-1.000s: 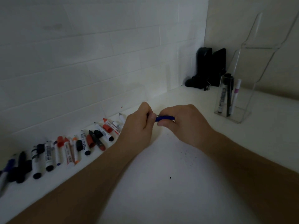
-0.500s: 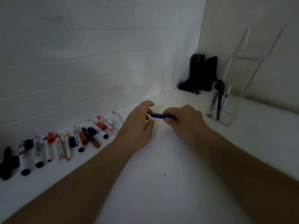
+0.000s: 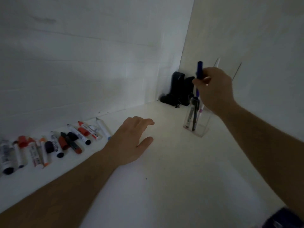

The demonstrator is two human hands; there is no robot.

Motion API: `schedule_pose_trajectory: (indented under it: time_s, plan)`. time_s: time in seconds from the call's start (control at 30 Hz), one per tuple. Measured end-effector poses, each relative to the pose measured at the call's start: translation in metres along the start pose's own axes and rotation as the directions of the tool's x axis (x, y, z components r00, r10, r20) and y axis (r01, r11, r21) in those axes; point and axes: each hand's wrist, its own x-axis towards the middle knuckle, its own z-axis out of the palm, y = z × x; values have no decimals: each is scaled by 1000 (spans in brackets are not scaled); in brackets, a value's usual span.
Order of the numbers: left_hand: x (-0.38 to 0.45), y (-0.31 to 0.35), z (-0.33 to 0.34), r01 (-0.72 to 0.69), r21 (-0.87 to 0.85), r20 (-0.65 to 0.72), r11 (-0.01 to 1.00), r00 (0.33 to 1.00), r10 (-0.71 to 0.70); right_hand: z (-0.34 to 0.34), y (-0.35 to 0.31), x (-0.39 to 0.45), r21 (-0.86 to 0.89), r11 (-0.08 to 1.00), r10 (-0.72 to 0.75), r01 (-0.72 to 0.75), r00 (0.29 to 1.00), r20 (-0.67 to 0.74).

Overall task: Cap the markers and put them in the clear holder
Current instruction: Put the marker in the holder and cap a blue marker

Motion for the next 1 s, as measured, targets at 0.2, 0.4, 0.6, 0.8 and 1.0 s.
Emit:
schedule_pose_trajectory:
  time_s: [0.2, 0.4, 0.6, 0.8, 1.0]
  plan:
    - [-2, 0, 0, -28, 40, 36, 999, 999, 26, -15, 34, -1, -80, 997, 6, -5, 1000, 9]
    - [-2, 0, 1, -29, 58, 44, 998, 999, 27, 1, 59, -25, -457, 889, 19, 27, 995, 96]
    - [-2, -1, 2, -41, 58, 47, 998, 998, 38, 3, 70, -33, -630, 768, 73, 118, 960, 269]
    - [-2, -1, 3, -56, 73, 52, 996, 997, 53, 3, 71, -36, -631, 750, 46, 200, 935, 351]
    - [0, -5, 1, -60, 83, 57, 995, 997, 56, 9, 54, -50, -577, 798, -116, 171, 985, 131]
